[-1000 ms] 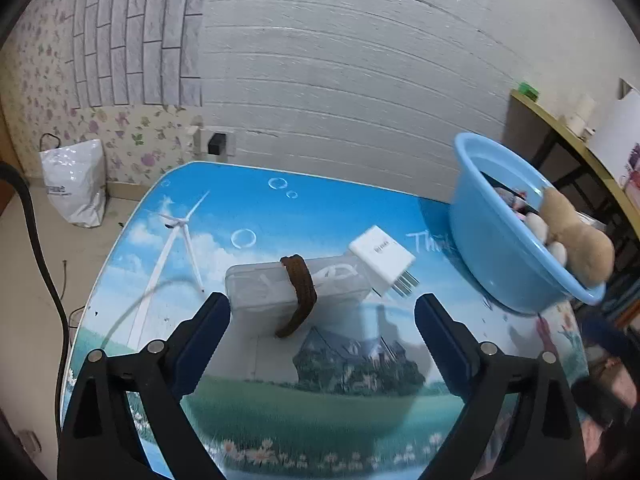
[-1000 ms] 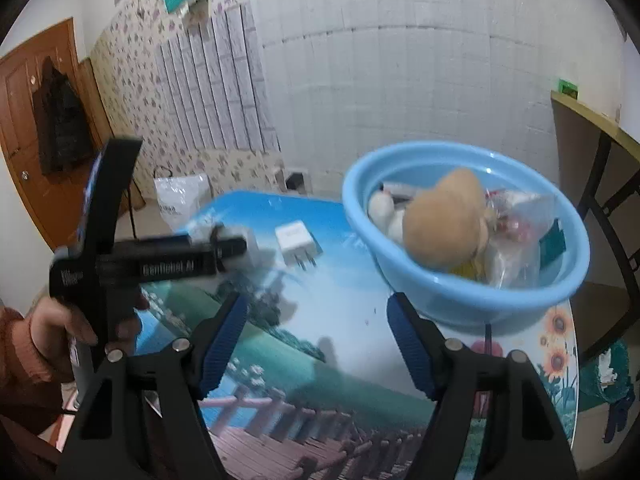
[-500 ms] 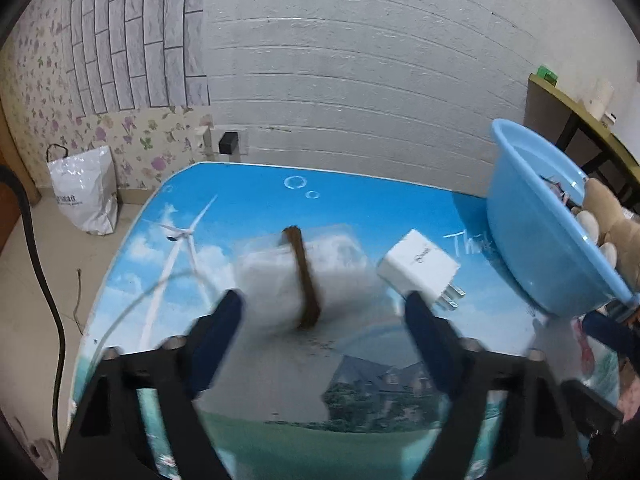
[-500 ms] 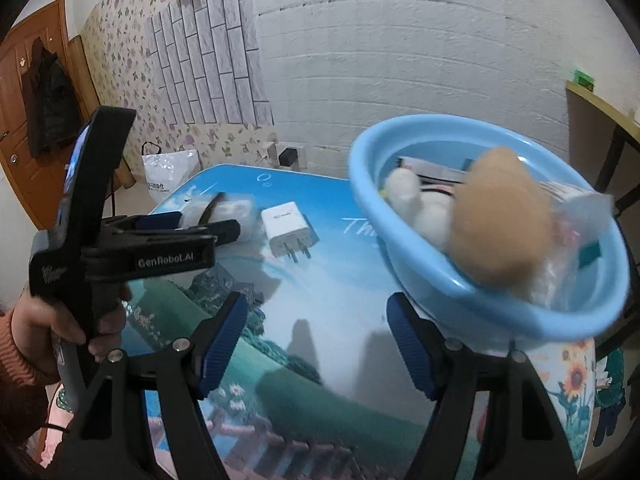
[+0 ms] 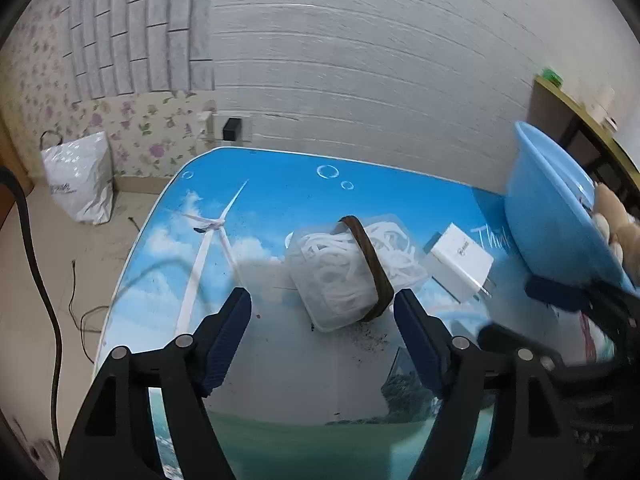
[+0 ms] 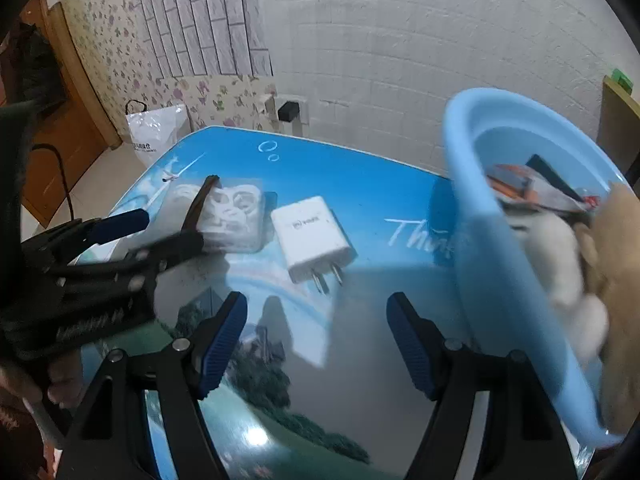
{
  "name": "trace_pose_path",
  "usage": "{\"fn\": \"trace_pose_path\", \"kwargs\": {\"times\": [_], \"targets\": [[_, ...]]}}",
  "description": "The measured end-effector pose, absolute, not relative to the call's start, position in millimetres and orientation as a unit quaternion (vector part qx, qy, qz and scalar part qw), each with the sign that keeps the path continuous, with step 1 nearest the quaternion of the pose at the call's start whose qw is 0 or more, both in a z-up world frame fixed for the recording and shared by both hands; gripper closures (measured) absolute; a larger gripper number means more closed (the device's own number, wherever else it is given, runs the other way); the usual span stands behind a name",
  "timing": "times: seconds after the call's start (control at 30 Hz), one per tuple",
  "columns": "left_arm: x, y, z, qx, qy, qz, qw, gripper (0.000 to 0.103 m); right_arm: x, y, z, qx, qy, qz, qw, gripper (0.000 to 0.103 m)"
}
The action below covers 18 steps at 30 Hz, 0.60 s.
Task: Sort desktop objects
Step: 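Grasp the strapped white cable box with the left tool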
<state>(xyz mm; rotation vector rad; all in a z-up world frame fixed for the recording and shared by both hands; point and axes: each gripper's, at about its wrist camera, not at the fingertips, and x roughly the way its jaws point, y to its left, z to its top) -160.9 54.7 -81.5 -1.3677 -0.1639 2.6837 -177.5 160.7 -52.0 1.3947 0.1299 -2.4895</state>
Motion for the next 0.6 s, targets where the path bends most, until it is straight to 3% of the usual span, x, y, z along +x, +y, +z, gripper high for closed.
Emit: {"fn": "trace_pose_path", "kwargs": {"times": [0.2, 0.6], "targets": [[-173, 47, -76, -0.45, 0.02, 0.888, 0.093, 0.017, -193, 148, -53, 0.504, 0.05, -0.852, 0.133, 0.032], [-213, 50, -85, -0.459, 0.115, 0.846, 0.246, 0.009, -212, 136, -65, 0.516, 0.079, -0.845, 0.115, 0.033]]}}
